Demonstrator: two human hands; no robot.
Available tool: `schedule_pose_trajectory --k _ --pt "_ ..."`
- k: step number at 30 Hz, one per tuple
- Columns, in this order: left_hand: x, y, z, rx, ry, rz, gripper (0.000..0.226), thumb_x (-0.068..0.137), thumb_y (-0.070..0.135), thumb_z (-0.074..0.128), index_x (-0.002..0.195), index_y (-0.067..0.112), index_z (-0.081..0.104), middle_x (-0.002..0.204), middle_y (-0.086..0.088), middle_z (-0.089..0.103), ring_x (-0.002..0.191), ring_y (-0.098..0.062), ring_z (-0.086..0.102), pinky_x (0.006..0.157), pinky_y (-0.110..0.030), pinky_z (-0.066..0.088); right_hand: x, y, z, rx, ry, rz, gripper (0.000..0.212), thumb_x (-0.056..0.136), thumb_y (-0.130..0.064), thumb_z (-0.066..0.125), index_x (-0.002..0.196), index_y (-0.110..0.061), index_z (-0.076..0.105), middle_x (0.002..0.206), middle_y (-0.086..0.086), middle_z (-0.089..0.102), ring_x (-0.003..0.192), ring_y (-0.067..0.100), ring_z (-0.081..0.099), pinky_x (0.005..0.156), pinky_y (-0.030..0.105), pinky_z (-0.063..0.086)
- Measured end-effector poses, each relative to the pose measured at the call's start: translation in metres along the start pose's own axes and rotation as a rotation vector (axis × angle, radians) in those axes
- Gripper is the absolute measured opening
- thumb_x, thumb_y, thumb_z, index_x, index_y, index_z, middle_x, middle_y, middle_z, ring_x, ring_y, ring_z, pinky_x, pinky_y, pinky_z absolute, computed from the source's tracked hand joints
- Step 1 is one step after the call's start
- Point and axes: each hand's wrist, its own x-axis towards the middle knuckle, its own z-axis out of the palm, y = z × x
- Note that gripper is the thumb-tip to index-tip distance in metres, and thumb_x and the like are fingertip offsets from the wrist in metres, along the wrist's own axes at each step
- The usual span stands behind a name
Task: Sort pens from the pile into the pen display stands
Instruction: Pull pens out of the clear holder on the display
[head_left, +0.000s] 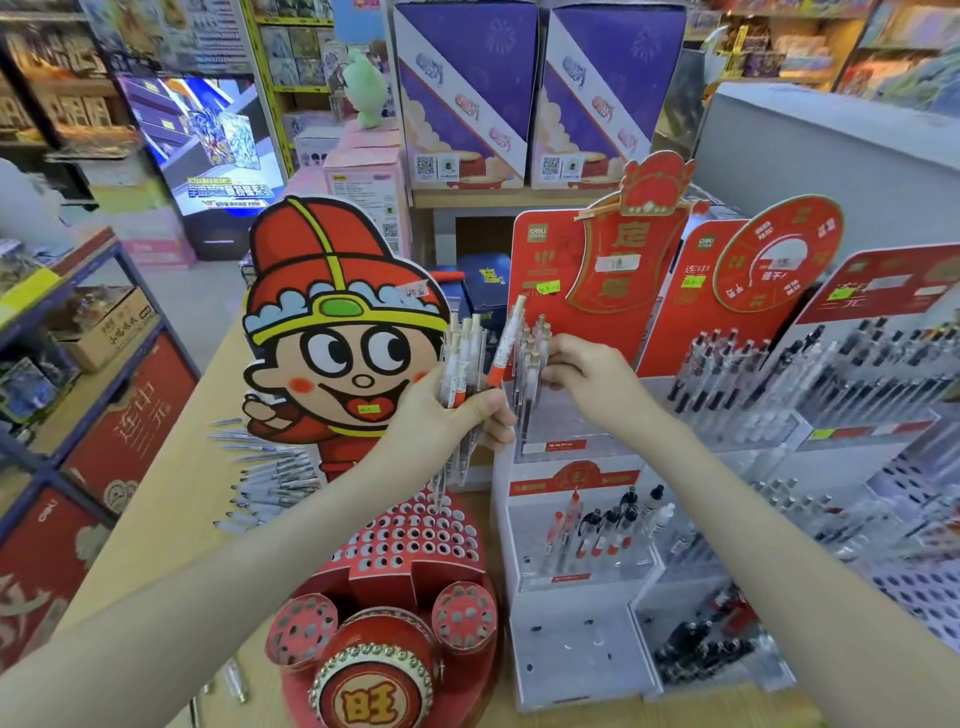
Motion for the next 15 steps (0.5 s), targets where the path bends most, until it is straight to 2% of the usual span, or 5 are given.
schedule_pose_trajectory --k 1,5,9,11,15 --pt "0.001 -0.002 -0.003 0.001 0.007 0.024 0.015 0.095 0.007 0.054 0.103 -0.006 0.056 0.074 -0.011 0.069 0.065 -0.021 0.068 0.062 -0.03 0.058 -0.001 -0.001 0.002 -0.011 0.008 0.011 0.014 0.092 0.003 0.049 0.1 -0.004 0.058 0.09 0.0 0.063 0.082 0.01 0.058 0.078 0.017 0.049" --pt "-0.001 -0.006 -0.007 0.004 0.012 0.052 0.015 0.094 0.005 0.054 0.105 -0.006 0.055 0.073 -0.009 0.069 0.063 -0.018 0.068 0.059 -0.026 0.057 -0.01 -0.002 0.008 -0.04 0.029 0.057 0.017 0.096 -0.005 0.049 0.113 -0.009 0.05 0.095 -0.003 0.061 0.089 0.009 0.057 0.065 -0.003 0.037" --pt "-0.005 -0.005 -0.01 -0.006 -0.007 0.038 0.004 0.094 0.005 0.054 0.097 0.006 0.057 0.073 -0.008 0.07 0.064 -0.02 0.068 0.062 -0.029 0.059 -0.02 -0.007 0.001 -0.01 0.174 0.067 0.034 0.091 -0.017 0.06 0.12 -0.017 0.042 0.095 -0.005 0.063 0.087 0.012 0.059 0.076 0.017 0.044" --pt "-0.005 -0.004 -0.008 0.006 -0.016 0.036 0.003 0.093 0.005 0.055 0.095 0.006 0.057 0.072 -0.007 0.07 0.064 -0.02 0.068 0.062 -0.029 0.059 -0.03 -0.02 -0.004 0.088 0.249 0.006 0.03 0.088 -0.023 0.063 0.113 -0.02 0.047 0.092 -0.006 0.062 0.085 0.006 0.058 0.077 0.016 0.044" --pt "-0.005 -0.002 0.001 0.043 -0.128 0.039 0.013 0.093 0.004 0.056 0.104 0.011 0.055 0.072 -0.005 0.069 0.062 -0.016 0.067 0.062 -0.026 0.058 -0.049 -0.05 -0.004 0.257 0.129 -0.066 0.014 0.085 -0.019 0.067 0.096 -0.014 0.059 0.087 -0.003 0.062 0.079 0.004 0.055 0.075 0.019 0.044"
